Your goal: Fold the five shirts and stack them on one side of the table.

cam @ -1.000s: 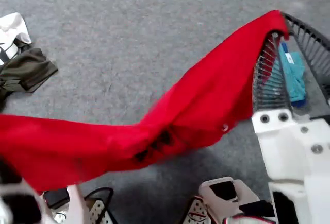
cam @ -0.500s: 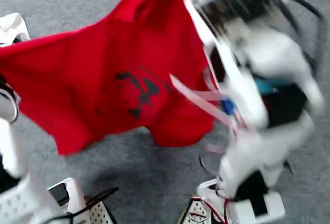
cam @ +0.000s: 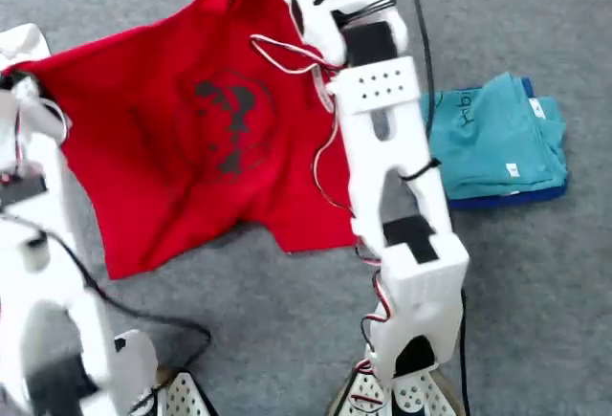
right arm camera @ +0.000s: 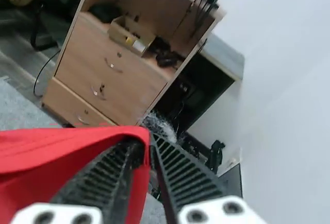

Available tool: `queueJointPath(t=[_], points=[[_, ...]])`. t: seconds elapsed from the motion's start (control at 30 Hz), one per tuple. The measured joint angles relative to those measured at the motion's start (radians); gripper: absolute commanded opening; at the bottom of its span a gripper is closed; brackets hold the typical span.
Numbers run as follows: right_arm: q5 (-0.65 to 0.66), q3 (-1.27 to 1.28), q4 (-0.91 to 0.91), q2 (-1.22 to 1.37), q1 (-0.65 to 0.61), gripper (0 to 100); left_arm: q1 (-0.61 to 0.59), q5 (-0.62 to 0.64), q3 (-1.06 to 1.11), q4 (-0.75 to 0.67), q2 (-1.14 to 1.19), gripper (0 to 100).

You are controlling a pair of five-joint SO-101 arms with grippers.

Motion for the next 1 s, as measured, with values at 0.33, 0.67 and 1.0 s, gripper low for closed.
queueJointPath(t=[0.33, 0.67, 1.0], points=[[-0.091, 0.0, -0.014, 0.044, 0.044, 0.2, 0.018, 0.0, -0.417, 0.239, 0.213, 2], [-0.084, 0.0, 0.155, 0.044, 0.057, 0.2, 0.078, -0.218, -0.463, 0.529, 0.213, 2], [0.044, -0.035, 0.588, 0.044, 0.058, 0.2, 0.083, -0.235, -0.411, 0.692, 0.213, 2]])
